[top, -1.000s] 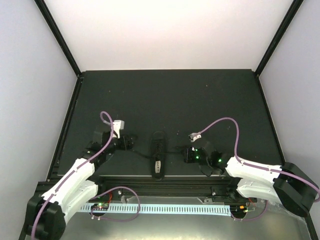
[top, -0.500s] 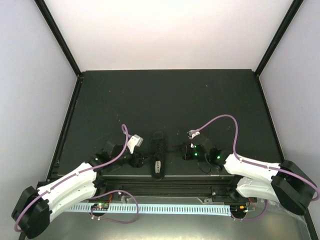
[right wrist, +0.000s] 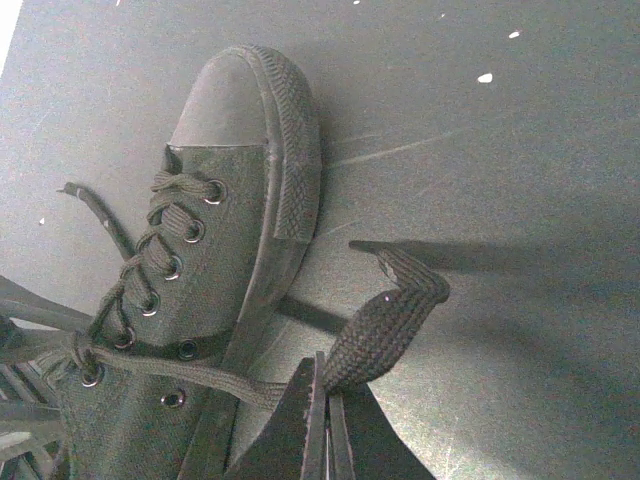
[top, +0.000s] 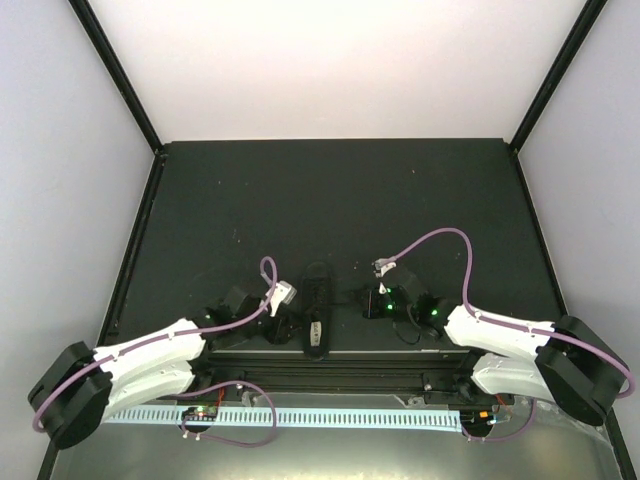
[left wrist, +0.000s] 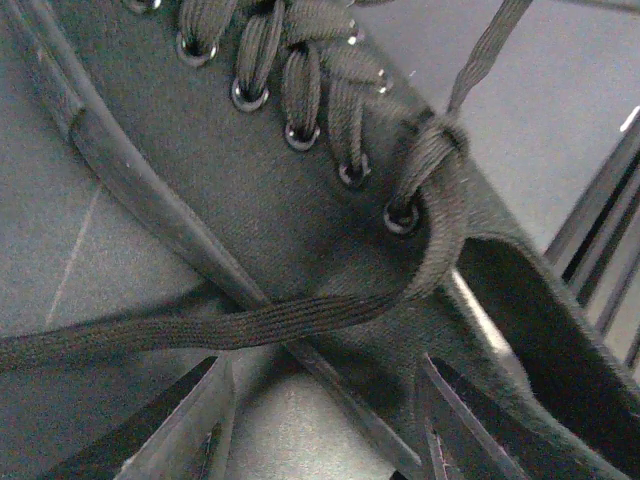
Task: Tie the shoes
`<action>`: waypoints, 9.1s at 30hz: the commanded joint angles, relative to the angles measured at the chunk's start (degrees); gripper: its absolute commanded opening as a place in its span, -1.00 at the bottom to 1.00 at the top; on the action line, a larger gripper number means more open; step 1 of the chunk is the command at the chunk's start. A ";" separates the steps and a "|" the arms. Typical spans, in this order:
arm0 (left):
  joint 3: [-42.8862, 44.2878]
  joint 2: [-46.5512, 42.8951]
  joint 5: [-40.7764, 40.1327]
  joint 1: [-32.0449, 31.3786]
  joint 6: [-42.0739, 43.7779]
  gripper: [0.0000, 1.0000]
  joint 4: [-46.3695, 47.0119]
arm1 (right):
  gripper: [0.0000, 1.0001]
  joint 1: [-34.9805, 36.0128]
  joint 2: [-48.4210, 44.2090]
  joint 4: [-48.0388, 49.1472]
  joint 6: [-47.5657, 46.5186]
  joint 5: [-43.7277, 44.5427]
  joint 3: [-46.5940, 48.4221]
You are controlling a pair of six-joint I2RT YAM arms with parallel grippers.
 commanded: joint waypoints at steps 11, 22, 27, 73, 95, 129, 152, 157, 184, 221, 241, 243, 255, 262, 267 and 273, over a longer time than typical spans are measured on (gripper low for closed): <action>2.61 0.64 -11.49 -3.80 3.52 -0.09 3.52 | -0.97 -1.08 0.25 1.76 -0.76 -1.28 1.36; 4.06 5.69 -6.75 -4.15 6.80 -0.08 5.51 | -0.97 -1.27 0.97 2.35 -0.76 -2.33 1.35; 4.40 7.61 -7.46 -4.15 7.17 -0.22 7.17 | -0.97 -1.25 0.40 1.95 -0.69 -2.09 1.23; 3.66 0.47 -7.51 -6.35 -1.05 -0.97 13.30 | 0.38 -5.35 12.38 7.66 -15.03 -26.72 16.14; 3.79 2.03 -5.09 -6.26 1.04 -0.97 15.27 | -0.01 -2.95 24.79 29.08 -12.01 -46.59 11.70; 4.12 -3.42 -16.43 2.05 2.79 0.11 0.77 | -0.97 -2.77 21.52 29.12 -11.81 -39.77 7.62; 7.35 10.44 -8.90 2.09 6.49 0.01 4.88 | -0.97 -2.75 22.66 30.97 -10.44 -40.82 8.04; 8.97 13.82 -10.16 2.09 7.80 -0.17 6.23 | -0.97 -2.80 22.55 30.80 -10.51 -40.91 7.78; 9.89 4.77 -14.85 2.09 7.53 -0.97 0.77 | -0.97 -2.74 23.42 31.13 -10.34 -41.11 8.03; 6.41 -2.24 9.46 1.92 -10.57 -0.10 -5.47 | -0.97 -2.83 23.88 26.81 -10.16 -37.56 10.98; -2.06 -10.97 11.00 -5.05 -7.14 0.33 -2.09 | -0.97 -2.80 25.18 28.22 -9.51 -38.18 11.11; -1.90 -10.02 10.80 -5.68 -6.93 0.27 -2.12 | -0.97 -2.82 25.13 28.24 -9.46 -38.15 11.03; 0.33 -7.74 7.24 -7.58 -5.81 -0.19 -2.06 | -0.97 -2.78 24.95 28.23 -9.46 -38.20 10.87; 2.51 -3.62 7.63 -7.75 -4.10 -0.20 -2.34 | -0.97 -2.82 24.79 28.14 -9.44 -38.08 10.76; 4.17 -3.66 6.87 -7.84 -3.78 -0.62 -2.89 | -0.97 -2.82 24.47 28.07 -9.43 -37.79 10.62; 5.33 -8.95 7.17 -7.83 -5.55 -0.97 -5.34 | -0.97 -2.83 24.05 27.78 -9.46 -37.46 10.71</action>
